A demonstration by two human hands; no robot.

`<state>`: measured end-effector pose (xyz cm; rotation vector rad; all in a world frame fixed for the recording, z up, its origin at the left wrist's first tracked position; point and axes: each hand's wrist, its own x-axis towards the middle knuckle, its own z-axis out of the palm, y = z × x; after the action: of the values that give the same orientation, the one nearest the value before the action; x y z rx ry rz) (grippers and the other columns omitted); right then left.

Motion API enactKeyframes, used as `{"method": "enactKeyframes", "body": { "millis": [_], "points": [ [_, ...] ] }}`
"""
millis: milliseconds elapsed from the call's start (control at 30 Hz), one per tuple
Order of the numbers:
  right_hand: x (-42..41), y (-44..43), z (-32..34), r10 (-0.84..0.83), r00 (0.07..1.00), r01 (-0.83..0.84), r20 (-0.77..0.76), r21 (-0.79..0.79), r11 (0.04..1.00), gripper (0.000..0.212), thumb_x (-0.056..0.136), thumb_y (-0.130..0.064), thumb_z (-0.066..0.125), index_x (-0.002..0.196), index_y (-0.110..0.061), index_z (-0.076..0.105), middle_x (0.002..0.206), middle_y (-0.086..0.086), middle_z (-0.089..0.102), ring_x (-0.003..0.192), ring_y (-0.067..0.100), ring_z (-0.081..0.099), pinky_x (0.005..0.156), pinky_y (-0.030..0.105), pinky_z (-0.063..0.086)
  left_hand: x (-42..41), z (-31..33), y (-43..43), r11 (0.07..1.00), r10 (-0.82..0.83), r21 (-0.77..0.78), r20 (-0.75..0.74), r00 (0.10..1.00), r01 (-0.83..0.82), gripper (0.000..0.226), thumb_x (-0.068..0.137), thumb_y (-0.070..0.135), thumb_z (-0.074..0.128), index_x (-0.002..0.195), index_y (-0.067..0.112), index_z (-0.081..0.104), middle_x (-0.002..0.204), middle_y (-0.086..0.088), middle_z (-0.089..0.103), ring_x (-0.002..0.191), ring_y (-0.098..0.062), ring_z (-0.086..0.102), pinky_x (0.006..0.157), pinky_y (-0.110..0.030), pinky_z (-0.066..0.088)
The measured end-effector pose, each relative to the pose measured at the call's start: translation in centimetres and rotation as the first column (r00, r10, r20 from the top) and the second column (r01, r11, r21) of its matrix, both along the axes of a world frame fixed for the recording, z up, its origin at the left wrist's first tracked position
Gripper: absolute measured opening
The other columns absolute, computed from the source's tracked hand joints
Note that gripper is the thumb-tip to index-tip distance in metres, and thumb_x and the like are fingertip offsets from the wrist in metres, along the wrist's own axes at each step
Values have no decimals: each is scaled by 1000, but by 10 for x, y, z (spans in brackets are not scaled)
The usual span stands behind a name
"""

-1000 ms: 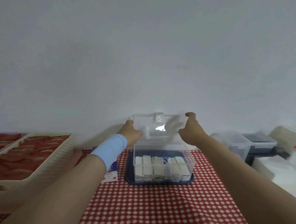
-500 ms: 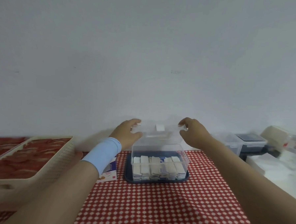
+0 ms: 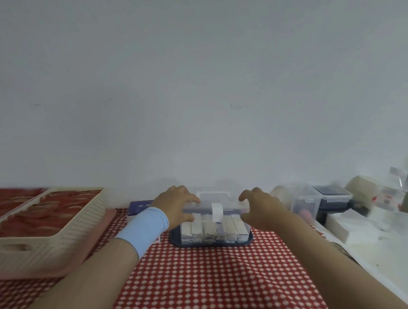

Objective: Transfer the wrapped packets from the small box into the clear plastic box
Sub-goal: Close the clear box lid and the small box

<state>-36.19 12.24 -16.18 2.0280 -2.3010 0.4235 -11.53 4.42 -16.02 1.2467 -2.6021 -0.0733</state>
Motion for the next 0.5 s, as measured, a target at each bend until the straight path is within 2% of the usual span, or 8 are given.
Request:
{"method": "enactKeyframes", "body": {
  "millis": [100, 233, 367, 500],
  "points": [
    [8, 2, 3, 38, 999, -38, -26, 13, 999, 52, 89, -31, 63, 139, -30, 48, 143, -1, 47, 118, 20, 55, 101, 35, 47, -1, -1, 3, 1000, 8, -1, 14, 1000, -8, 46, 92, 40, 65, 137, 37, 54, 130, 6, 50, 123, -16, 44, 104, -35, 42],
    [27, -1, 4, 191, 981, -190, -21, 46, 981, 54, 91, -35, 61, 143, -33, 46, 151, -3, 41, 130, 21, 47, 110, 40, 41, -8, 1, 5, 999, -3, 32, 11, 1000, 3, 45, 92, 42, 64, 134, 28, 58, 133, 6, 49, 127, -15, 42, 109, -34, 38],
    [40, -10, 6, 212, 975, -207, -70, 74, 975, 49, 92, -44, 61, 138, -33, 48, 138, -1, 49, 121, 21, 51, 101, 39, 46, -21, 6, 8, 998, 37, 39, 33, 999, -39, 46, 88, 42, 69, 127, 19, 62, 128, 5, 56, 114, -16, 55, 100, -32, 46],
    [46, -15, 5, 187, 972, -177, -142, 82, 981, 56, 84, -52, 69, 132, -32, 50, 129, -1, 51, 115, 21, 51, 96, 39, 48, -27, 6, 9, 996, 85, 5, 56, 995, -86, 46, 82, 41, 75, 122, 20, 65, 119, 3, 61, 103, -19, 60, 92, -34, 50]
  ]
}}
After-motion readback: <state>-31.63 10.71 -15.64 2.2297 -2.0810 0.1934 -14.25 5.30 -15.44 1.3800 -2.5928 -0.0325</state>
